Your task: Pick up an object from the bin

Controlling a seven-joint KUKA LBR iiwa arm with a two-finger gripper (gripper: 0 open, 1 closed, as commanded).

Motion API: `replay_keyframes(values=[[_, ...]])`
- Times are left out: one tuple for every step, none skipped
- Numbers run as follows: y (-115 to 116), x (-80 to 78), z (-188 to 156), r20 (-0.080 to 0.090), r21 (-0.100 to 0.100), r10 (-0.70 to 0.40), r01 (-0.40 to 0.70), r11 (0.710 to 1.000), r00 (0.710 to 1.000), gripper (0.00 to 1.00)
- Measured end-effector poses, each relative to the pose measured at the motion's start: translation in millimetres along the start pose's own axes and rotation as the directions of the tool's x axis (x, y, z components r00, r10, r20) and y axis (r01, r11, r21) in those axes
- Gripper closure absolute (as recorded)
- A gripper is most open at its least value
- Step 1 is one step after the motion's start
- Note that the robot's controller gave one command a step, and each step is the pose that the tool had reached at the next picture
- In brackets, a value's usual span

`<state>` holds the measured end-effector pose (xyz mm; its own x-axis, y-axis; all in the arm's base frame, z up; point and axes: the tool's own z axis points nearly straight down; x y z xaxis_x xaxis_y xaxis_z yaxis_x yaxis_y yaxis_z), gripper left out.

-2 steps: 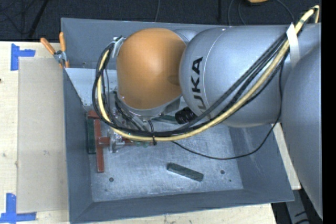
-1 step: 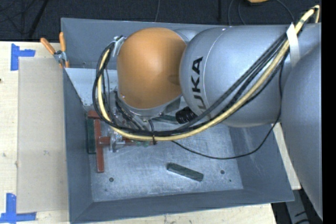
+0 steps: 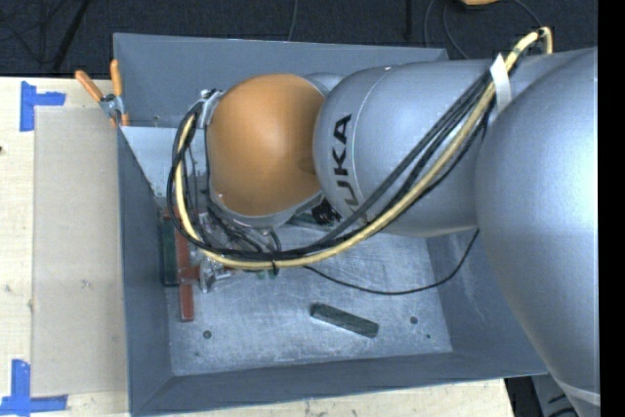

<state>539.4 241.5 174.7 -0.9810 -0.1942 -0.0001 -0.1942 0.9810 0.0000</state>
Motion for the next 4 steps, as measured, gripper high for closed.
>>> replay_keyframes(values=[[1,-24.8,16,0.002,0.000,-0.160,0.160,0.987,0.987,0.00],[0,-22.0,16,0.000,-0.001,-0.264,0.264,0.965,0.965,0.00],[-3,-44.9,88,0.006,0.001,-0.561,0.561,0.828,0.828,0.00],[-3,-51.8,95,0.011,0.000,-0.559,0.559,0.829,0.829,1.00]])
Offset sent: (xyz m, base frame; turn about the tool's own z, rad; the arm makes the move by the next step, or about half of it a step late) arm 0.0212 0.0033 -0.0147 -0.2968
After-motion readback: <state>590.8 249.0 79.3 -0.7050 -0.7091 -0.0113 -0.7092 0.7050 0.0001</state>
